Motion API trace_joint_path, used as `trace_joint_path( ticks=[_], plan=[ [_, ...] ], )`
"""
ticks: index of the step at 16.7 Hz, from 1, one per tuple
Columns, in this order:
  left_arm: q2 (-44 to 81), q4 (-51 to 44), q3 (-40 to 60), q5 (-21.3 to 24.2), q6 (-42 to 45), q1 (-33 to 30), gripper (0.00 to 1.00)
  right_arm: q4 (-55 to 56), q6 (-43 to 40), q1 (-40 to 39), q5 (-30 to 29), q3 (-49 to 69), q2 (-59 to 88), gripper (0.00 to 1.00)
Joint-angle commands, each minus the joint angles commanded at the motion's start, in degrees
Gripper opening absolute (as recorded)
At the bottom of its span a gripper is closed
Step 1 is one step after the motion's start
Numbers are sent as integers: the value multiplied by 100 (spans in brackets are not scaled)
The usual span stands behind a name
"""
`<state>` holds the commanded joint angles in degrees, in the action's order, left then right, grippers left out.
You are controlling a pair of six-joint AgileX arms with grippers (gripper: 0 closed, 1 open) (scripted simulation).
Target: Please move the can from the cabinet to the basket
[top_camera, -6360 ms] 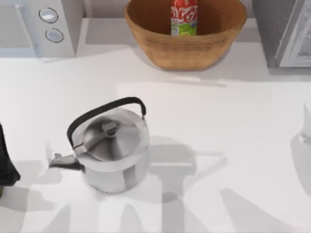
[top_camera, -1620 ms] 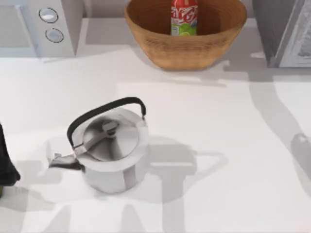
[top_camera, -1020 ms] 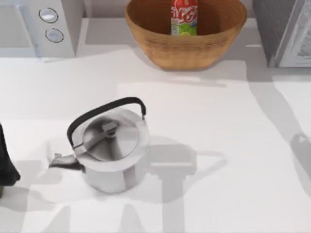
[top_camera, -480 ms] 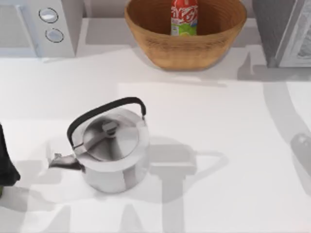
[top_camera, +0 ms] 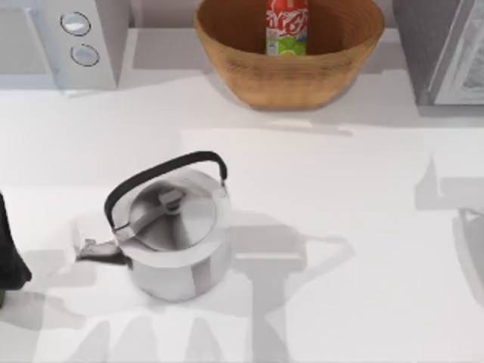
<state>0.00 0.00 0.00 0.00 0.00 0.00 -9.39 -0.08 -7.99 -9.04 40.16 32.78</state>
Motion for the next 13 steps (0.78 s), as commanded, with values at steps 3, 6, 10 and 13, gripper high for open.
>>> trace_joint_path(
  ticks=[3,6,10,13],
  plan=[
    [0,0,0,0,0,0,100,355,-2,295,344,-1575,-1239,100],
    [0,0,0,0,0,0,100,654,1,548,632,-2860,-2285,100],
    [0,0,0,0,0,0,100,901,7,764,868,-3870,-3148,100],
    [0,0,0,0,0,0,100,939,8,799,904,-4016,-3278,100]
  ],
)
